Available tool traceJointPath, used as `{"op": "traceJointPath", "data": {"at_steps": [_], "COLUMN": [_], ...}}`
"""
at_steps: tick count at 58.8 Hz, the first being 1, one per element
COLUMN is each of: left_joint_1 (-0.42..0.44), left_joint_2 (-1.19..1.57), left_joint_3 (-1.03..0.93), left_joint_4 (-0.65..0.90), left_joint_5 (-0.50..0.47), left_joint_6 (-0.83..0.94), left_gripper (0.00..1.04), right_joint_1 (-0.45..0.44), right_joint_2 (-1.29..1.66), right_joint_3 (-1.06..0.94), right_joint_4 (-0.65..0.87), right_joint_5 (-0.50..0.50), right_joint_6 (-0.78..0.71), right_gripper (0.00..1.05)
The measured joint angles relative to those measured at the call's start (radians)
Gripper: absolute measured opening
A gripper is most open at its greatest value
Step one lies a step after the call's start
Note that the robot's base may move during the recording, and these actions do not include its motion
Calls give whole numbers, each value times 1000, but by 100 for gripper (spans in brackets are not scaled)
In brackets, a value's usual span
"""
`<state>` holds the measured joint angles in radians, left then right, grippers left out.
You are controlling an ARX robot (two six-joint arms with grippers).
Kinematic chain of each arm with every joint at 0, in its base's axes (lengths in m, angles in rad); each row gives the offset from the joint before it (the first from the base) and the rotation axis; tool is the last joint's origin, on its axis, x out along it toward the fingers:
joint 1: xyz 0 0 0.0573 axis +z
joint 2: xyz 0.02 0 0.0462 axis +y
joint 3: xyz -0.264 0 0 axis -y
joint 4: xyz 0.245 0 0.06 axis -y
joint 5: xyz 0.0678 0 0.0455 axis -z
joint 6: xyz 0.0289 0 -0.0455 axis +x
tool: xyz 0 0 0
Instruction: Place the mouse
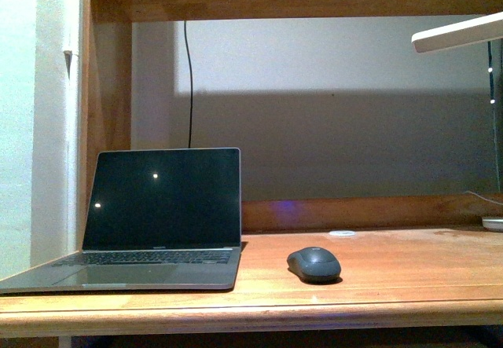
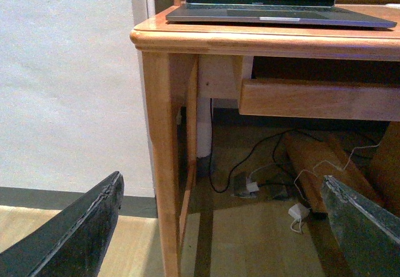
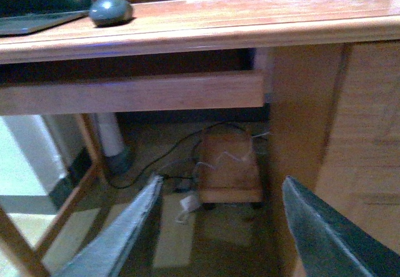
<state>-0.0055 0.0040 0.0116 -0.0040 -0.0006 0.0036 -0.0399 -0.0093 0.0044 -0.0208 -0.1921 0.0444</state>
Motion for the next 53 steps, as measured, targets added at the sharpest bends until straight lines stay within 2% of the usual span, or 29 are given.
{"op": "traceJointPath", "data": {"at_steps": [6, 13, 15, 16, 31, 44, 48, 53], "left_joint_1": [0, 0, 0, 0, 0, 0, 0, 0], "left_joint_2": [0, 0, 0, 0, 0, 0, 0, 0], "left_joint_3": [0, 0, 0, 0, 0, 0, 0, 0], "left_joint_4": [0, 0, 0, 0, 0, 0, 0, 0], "left_joint_5": [0, 0, 0, 0, 0, 0, 0, 0], "left_joint_6": [0, 0, 0, 0, 0, 0, 0, 0], "left_gripper": [97, 97, 97, 97, 97, 97, 97, 97], "right_joint_1": [32, 35, 36, 36, 36, 36, 36, 36], "right_joint_2": [0, 1, 1, 1, 10, 10, 10, 10], "right_joint_3": [0, 1, 1, 2, 9, 9, 9, 9], "right_joint_4": [2, 6, 8, 11, 13, 13, 13, 13], "right_joint_5": [175, 188, 188, 188, 188, 188, 189, 188], "right_joint_6": [-21, -32, -35, -39, -40, -42, -42, -42], "right_gripper": [36, 17, 10, 3, 3, 41, 58, 71]}}
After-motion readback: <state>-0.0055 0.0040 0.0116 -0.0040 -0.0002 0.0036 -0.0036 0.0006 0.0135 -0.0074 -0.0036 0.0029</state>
